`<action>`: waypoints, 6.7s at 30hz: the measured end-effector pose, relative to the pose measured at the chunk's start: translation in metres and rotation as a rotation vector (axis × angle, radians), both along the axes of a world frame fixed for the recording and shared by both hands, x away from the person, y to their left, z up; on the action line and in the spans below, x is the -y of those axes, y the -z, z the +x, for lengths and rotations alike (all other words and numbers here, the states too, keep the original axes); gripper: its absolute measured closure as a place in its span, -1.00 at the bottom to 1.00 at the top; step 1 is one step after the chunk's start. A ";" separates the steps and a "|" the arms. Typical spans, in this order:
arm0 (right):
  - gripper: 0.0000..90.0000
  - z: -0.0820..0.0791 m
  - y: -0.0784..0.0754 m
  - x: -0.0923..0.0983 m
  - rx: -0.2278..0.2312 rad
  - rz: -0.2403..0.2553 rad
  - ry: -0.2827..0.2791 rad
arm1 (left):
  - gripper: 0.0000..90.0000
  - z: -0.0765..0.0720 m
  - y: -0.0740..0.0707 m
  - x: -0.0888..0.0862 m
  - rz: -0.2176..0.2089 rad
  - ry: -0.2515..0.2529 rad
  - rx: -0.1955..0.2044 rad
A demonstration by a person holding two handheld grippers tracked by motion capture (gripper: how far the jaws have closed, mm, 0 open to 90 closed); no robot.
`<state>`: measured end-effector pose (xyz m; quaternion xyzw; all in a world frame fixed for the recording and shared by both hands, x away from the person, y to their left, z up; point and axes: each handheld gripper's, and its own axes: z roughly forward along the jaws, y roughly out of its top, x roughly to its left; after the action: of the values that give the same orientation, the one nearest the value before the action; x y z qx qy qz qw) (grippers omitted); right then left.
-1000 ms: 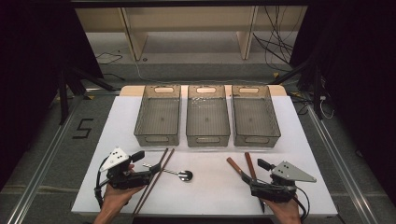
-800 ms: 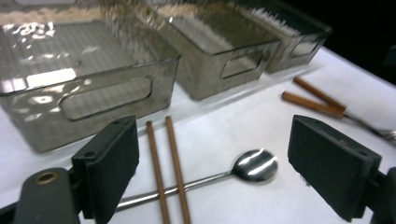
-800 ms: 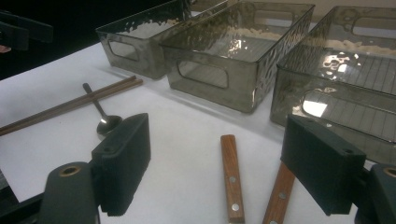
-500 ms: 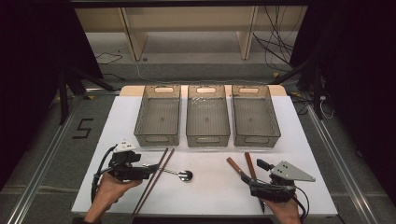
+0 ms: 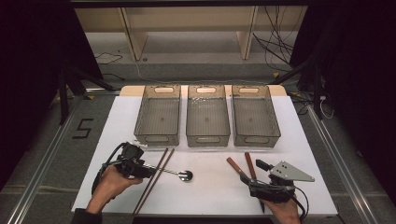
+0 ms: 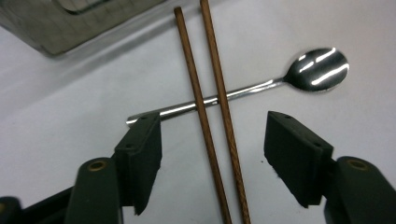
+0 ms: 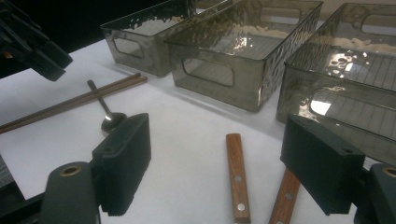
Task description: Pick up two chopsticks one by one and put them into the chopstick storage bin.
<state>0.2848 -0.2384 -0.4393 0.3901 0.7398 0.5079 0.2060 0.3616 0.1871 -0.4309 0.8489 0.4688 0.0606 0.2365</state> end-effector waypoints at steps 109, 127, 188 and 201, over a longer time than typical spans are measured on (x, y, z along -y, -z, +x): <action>-0.43 -0.002 -0.002 0.003 0.025 0.031 -0.001 | 0.88 0.080 -0.084 -0.010 -0.177 -0.003 0.256; -0.43 -0.001 -0.001 0.003 0.021 0.040 -0.006 | 0.88 0.116 -0.105 0.000 -0.198 0.017 0.323; -0.43 -0.001 0.000 0.002 0.015 0.036 -0.022 | 0.68 0.169 -0.036 -0.013 -0.087 -0.119 0.367; -0.43 -0.001 0.000 0.003 0.012 0.036 -0.018 | -0.41 0.153 -0.051 -0.014 -0.150 -0.157 0.296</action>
<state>0.2840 -0.2411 -0.4397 0.3839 0.7327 0.5255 0.1988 0.5147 0.2010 -0.3802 0.7716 0.4969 0.1679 0.3600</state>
